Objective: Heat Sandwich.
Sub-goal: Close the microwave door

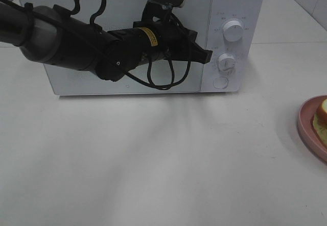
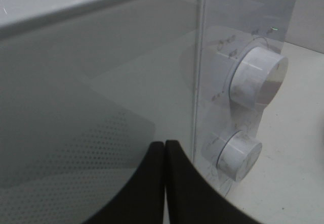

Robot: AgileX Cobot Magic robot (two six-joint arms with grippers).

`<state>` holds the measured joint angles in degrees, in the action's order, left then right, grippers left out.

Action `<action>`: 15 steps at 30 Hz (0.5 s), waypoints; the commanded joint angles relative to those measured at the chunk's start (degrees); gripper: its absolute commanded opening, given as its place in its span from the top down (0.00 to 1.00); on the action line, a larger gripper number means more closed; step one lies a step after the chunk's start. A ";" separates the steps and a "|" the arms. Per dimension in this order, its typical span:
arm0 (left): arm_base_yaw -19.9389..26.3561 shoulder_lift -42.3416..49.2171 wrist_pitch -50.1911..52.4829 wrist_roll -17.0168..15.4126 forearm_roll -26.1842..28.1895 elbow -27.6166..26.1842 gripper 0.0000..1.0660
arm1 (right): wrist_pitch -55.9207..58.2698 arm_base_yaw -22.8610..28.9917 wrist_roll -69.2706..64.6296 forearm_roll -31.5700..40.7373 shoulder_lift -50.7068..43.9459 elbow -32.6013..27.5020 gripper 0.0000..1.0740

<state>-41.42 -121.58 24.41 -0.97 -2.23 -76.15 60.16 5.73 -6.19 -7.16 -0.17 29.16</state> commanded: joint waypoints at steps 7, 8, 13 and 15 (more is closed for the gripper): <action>1.26 -0.11 1.89 -0.06 2.81 -1.32 1.00 | -0.40 -0.46 0.46 0.11 -1.49 -0.29 0.29; 1.26 -0.11 1.89 -0.06 2.81 -1.32 1.00 | -0.40 -0.46 0.46 0.11 -1.49 -0.29 0.29; 1.26 0.00 1.83 -0.06 2.81 -1.32 1.00 | -0.40 -0.46 0.46 0.11 -1.49 -0.29 0.29; 1.26 0.00 1.78 -0.29 2.81 -1.32 1.00 | -0.40 -0.46 0.46 0.11 -1.49 -0.29 0.29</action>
<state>-41.54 -121.58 24.35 -1.15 -2.12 -76.20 60.16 5.73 -6.19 -7.16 -0.17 29.16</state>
